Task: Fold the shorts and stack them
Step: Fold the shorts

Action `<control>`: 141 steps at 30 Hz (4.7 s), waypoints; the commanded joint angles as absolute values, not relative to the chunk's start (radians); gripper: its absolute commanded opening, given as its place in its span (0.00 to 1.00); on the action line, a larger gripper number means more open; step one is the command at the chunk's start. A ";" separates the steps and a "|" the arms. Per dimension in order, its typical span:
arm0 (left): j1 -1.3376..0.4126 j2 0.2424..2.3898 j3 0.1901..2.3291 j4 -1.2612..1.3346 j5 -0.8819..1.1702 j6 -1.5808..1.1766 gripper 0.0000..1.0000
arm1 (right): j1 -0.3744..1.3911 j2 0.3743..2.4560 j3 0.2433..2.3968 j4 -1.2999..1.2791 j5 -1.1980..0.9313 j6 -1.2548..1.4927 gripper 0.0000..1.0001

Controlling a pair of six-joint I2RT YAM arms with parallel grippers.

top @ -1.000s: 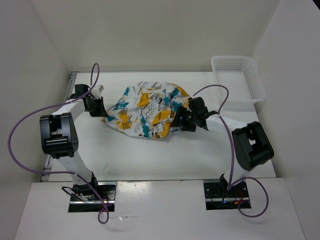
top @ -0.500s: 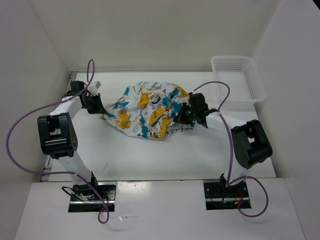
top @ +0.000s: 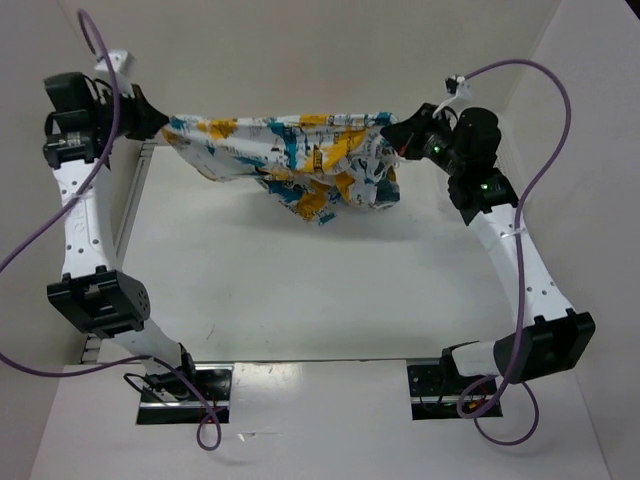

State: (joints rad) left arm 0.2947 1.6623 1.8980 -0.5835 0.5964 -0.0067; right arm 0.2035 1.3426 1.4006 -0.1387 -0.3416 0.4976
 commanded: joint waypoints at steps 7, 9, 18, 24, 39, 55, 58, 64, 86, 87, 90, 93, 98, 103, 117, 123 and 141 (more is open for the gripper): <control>0.394 1.545 2.305 -0.647 0.626 0.000 0.00 | 0.179 1.255 1.653 -0.256 -0.385 0.354 0.00; 0.394 1.545 2.393 -0.667 0.626 0.000 0.00 | 0.227 1.244 1.701 -0.276 -0.394 0.354 0.00; 0.394 1.611 2.770 -0.655 0.383 0.000 0.00 | 0.453 1.186 1.839 -0.345 -0.298 0.348 0.00; 0.394 1.736 2.738 -0.655 0.500 0.000 0.00 | 0.462 1.127 1.654 -0.295 -0.247 0.406 0.00; 0.101 2.184 2.628 -0.683 0.480 0.000 0.00 | 0.196 1.428 1.316 -0.077 -0.278 0.545 0.00; 0.080 2.280 2.763 -0.696 0.489 0.000 0.00 | 0.040 1.717 1.434 -0.060 -0.357 0.454 0.00; 0.091 2.247 2.773 -0.742 0.500 0.000 0.00 | 0.029 1.717 1.434 -0.072 -0.391 0.454 0.00; 0.066 2.108 2.653 -0.941 0.649 0.000 0.00 | 0.029 1.684 1.392 -0.147 -0.434 0.410 0.00; -0.207 1.519 1.362 -1.178 0.578 0.000 0.00 | -0.158 1.358 0.959 -0.321 -0.362 0.482 0.08; -0.225 1.505 1.345 -1.187 0.569 0.000 0.00 | -0.158 1.358 0.950 -0.321 -0.362 0.482 0.09; -0.340 1.477 1.238 -1.123 0.500 0.000 0.03 | -0.167 1.348 0.927 -0.331 -0.362 0.494 0.18; -0.432 1.477 1.149 -1.050 0.450 0.000 0.16 | -0.193 1.324 0.905 -0.342 -0.342 0.520 0.24; -0.485 1.442 1.134 -1.086 0.449 0.000 0.53 | -0.218 1.206 0.945 -0.466 -0.177 0.514 0.49; -0.485 1.387 1.124 -1.065 0.373 0.000 0.63 | -0.184 1.193 1.024 -0.511 -0.135 0.489 0.50; -0.491 1.721 1.111 -0.499 0.158 0.000 0.61 | 0.377 1.580 1.080 -0.419 0.000 0.476 0.00; -0.425 1.862 1.181 -0.469 0.107 0.000 0.60 | 0.387 1.755 1.089 -0.351 -0.020 0.511 0.00; -0.147 2.230 1.867 -0.457 -0.006 0.000 0.60 | 0.387 1.996 1.551 -0.272 -0.081 0.551 0.05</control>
